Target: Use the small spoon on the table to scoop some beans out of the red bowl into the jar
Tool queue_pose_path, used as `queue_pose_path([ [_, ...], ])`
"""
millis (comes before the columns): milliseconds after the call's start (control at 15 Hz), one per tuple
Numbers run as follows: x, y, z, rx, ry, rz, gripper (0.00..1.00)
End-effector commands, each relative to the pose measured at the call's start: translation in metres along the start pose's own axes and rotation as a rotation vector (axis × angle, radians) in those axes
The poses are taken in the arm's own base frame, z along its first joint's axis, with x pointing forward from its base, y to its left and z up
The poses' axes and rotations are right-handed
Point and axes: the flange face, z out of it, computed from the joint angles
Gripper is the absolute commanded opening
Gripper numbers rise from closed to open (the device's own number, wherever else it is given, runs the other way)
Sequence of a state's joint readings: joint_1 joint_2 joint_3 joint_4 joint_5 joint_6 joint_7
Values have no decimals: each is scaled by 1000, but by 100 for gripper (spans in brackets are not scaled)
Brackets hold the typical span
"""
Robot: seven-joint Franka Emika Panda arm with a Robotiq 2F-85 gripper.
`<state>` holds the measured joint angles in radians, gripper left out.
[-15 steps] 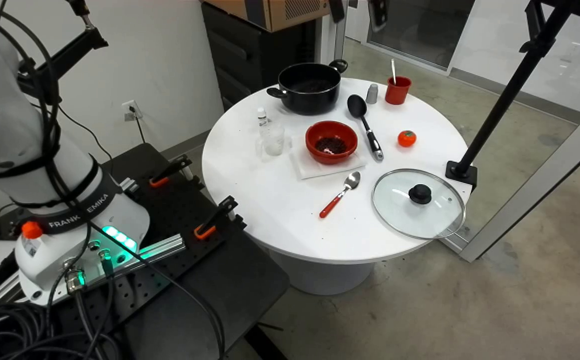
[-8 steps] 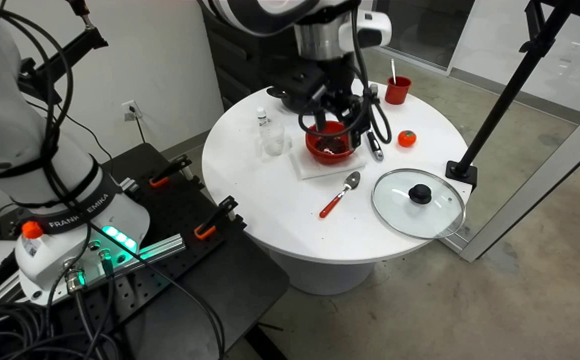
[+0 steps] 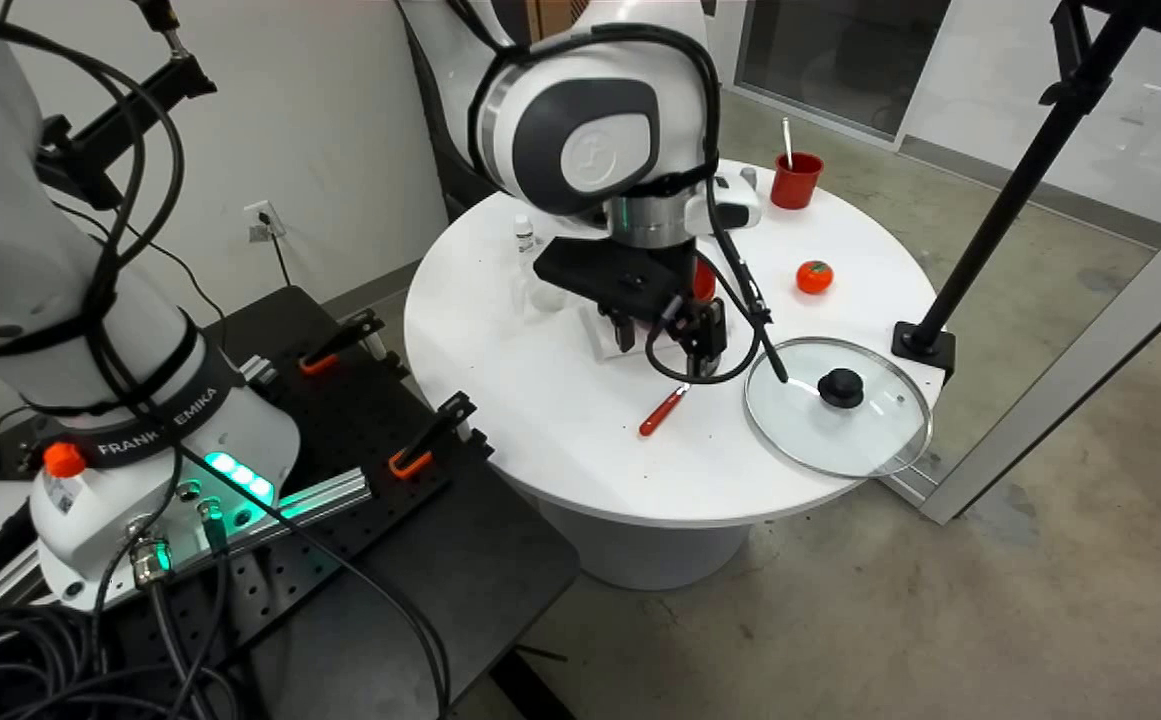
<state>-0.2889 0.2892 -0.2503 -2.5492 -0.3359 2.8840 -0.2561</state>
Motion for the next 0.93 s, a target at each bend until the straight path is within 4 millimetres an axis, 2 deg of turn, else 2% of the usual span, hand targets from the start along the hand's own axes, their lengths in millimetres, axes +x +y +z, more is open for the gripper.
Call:
queue_pose_path([
  [0,1,2,38,14,-5,-133,100],
  [133,-1,1,52,32,-4,-162,100],
  [533,3,2,80,54,55,-41,100],
  [867,20,-12,95,87,46,-41,100],
])
